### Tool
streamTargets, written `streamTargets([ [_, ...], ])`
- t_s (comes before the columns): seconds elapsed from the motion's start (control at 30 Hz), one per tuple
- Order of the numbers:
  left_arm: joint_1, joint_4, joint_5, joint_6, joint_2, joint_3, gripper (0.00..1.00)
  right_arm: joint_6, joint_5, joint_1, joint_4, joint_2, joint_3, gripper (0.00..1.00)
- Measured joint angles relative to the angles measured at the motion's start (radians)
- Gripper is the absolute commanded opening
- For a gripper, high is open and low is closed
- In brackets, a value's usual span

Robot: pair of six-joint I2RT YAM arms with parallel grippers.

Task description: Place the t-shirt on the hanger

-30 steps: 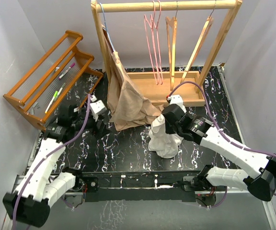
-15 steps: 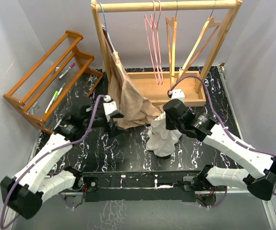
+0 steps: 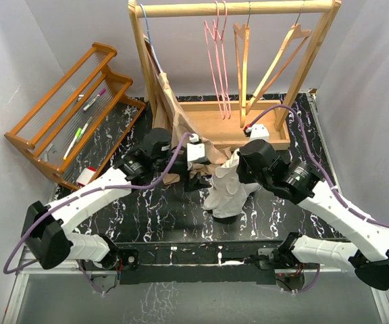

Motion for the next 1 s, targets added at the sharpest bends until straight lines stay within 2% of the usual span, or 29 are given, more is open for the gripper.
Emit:
streamTargets([
  [0.13,-0.037,0.029,-0.015,0.018,0.067,0.038,0.76,-0.003,-0.015,0.000,0.000,-0.024,0.000,0.08],
  [0.4,-0.039,0.086,-0.047,0.021,0.150,0.041,0.78,-0.011,-0.025,0.000,0.000,-0.077,0.000,0.08],
  [0.53,-0.039,0.122,-0.051,0.013,0.162,0.040,0.76,-0.014,-0.033,0.000,0.000,-0.101,0.000,0.08],
  [0.8,-0.044,0.188,-0.031,-0.028,0.204,0.040,0.58,-0.014,-0.040,0.000,0.000,-0.147,0.000,0.08],
  [1.0,-0.064,0.198,-0.006,-0.048,0.224,0.040,0.25,-0.014,-0.040,0.000,0.000,-0.163,0.000,0.08],
])
